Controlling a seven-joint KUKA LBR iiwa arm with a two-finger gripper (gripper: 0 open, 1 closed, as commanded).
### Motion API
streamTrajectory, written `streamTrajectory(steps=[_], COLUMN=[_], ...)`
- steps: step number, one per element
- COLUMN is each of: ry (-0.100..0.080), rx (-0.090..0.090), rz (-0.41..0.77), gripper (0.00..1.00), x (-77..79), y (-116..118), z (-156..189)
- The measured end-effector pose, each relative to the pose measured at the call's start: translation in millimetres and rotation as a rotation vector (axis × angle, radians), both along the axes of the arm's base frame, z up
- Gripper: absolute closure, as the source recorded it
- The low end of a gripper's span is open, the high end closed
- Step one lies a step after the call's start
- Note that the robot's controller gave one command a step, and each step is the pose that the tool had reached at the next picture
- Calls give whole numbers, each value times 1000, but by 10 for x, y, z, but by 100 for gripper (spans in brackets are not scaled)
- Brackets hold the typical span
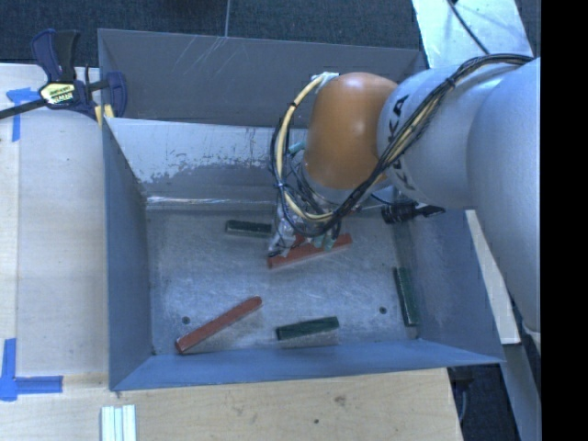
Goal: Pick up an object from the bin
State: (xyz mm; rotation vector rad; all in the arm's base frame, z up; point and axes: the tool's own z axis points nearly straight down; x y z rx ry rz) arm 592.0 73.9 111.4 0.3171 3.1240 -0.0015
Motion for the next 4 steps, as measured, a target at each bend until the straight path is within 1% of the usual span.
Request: streamTrajectory(steps=[1, 2, 3, 4], ry=[3, 4, -1, -6], rx=[1, -1, 1, 6], rz=[-40, 2, 2, -74], gripper=[100, 100, 0, 0], x=[-144, -894, -868, -489], y=[53, -164, -155, 667], z=[-107, -424, -413, -142])
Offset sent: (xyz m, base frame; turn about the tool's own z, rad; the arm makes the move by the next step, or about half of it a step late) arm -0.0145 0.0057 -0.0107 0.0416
